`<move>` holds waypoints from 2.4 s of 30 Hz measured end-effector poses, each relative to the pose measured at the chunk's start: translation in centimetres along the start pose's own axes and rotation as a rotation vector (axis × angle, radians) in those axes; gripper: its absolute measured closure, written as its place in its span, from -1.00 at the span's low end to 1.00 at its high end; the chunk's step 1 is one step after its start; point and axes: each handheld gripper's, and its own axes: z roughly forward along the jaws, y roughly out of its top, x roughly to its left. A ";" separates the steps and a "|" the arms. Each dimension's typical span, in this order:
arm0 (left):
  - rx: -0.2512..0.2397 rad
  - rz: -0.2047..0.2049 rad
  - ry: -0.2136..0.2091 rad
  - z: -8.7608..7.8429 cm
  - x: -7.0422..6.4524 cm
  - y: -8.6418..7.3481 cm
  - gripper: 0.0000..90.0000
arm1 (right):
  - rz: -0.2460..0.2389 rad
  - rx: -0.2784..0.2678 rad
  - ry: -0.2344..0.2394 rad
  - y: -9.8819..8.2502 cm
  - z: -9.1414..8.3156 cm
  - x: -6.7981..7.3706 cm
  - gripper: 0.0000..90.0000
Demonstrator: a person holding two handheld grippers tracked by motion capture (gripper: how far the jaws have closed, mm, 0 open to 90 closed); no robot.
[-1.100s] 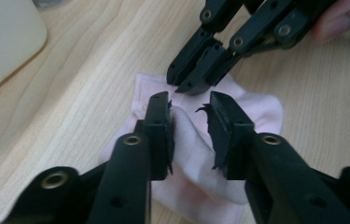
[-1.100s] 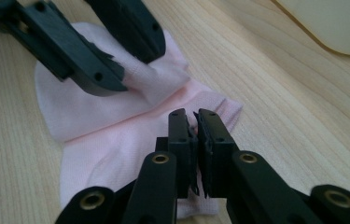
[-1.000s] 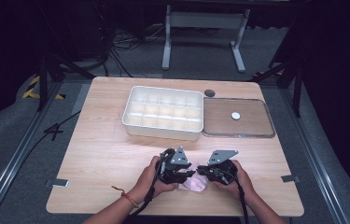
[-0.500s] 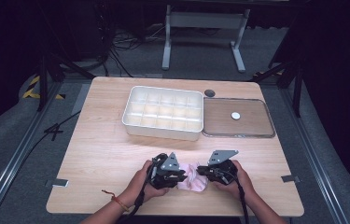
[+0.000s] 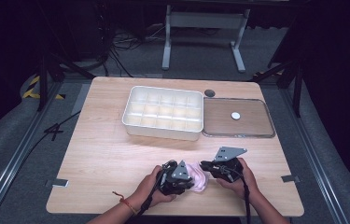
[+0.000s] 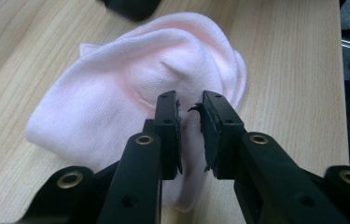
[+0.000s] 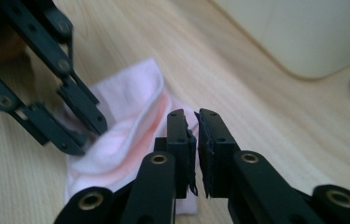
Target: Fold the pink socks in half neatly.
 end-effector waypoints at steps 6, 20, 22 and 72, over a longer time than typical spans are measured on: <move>-0.009 -0.013 -0.003 0.0 0.0 -0.1 0.70 | -0.049 -0.045 0.037 0.8 -0.6 1.5 0.86; -0.080 -0.215 0.083 -4.0 1.7 -2.5 0.28 | -0.107 0.097 0.052 -0.6 2.2 2.3 0.88; -0.089 -0.251 0.085 -4.1 1.9 -3.1 0.22 | -0.111 0.097 0.047 -0.6 2.3 2.6 0.89; -0.096 -0.316 0.045 -1.5 2.4 -2.9 0.48 | -0.117 0.078 0.068 -0.5 2.8 3.5 0.88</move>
